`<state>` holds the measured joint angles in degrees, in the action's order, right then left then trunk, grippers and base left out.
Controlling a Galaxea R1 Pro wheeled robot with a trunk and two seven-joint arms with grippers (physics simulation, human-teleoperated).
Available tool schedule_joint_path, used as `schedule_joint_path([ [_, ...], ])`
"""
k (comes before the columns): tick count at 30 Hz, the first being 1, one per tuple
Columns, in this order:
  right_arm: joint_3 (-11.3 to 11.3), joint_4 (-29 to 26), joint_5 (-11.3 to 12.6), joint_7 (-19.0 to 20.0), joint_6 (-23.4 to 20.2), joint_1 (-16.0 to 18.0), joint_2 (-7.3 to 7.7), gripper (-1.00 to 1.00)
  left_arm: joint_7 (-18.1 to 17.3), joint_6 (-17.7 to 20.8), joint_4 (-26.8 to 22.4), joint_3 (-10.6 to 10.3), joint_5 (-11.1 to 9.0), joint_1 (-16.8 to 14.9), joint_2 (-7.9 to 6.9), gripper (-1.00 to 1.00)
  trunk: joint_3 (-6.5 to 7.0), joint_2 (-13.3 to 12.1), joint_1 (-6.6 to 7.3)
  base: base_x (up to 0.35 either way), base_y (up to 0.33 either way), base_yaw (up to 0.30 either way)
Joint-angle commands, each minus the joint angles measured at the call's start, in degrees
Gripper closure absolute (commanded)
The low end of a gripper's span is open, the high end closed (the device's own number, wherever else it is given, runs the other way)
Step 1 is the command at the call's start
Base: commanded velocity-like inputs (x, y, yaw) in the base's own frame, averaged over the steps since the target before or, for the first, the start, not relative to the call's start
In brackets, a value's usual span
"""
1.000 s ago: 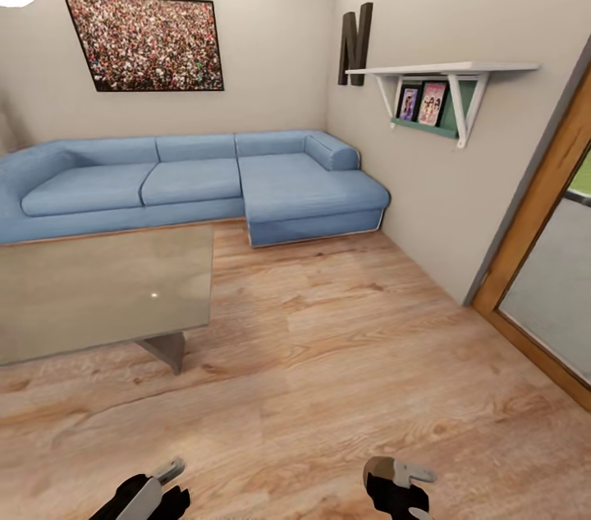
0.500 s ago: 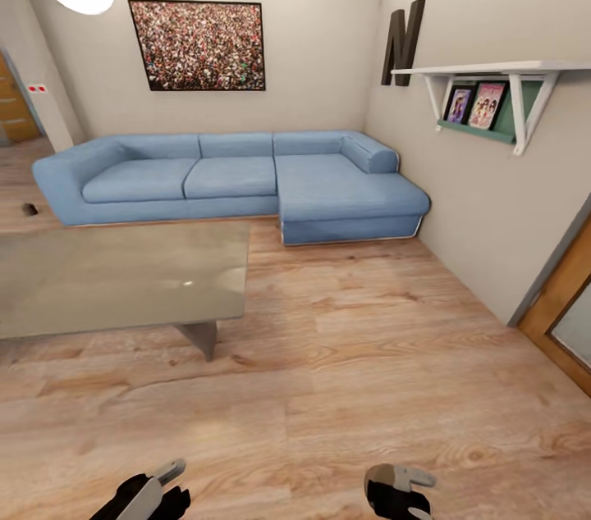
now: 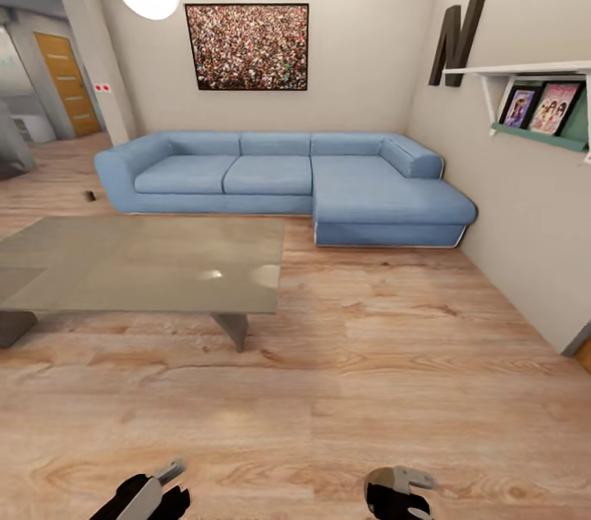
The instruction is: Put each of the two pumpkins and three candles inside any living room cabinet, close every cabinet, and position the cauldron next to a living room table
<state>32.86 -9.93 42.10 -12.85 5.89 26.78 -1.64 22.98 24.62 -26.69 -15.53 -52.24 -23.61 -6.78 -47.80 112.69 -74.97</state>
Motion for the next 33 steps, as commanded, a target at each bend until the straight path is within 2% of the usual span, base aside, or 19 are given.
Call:
schedule_joint_path([
  [1,0.53,-0.09,0.26,-0.22,-0.78,0.04,-0.02,1.00,0.49,0.07,-0.12,-0.45,-0.58,-0.03,-0.07,-1.00,-0.05,0.02,0.01,0.000,0.000,0.294],
  [4,0.53,-1.20,0.08,-0.17,-3.40,0.07,-0.11,1.00,0.49,0.07,-0.12,-0.45,-0.58,-0.03,-0.08,-1.00,-0.05,0.02,0.01,0.000,0.000,0.294],
  [8,0.61,-2.42,-0.13,-0.23,-4.55,0.06,-0.12,1.00,0.49,0.07,-0.12,-0.45,-0.58,-0.03,-0.08,-1.00,-0.06,0.02,0.01,0.000,0.000,0.294],
  [33,0.66,-2.55,-0.17,-0.42,-4.74,0.08,-0.12,1.00,0.49,0.07,-0.12,-0.47,-0.52,-0.03,0.01,-1.00,-1.01,0.02,0.01,0.000,0.000,0.262],
])
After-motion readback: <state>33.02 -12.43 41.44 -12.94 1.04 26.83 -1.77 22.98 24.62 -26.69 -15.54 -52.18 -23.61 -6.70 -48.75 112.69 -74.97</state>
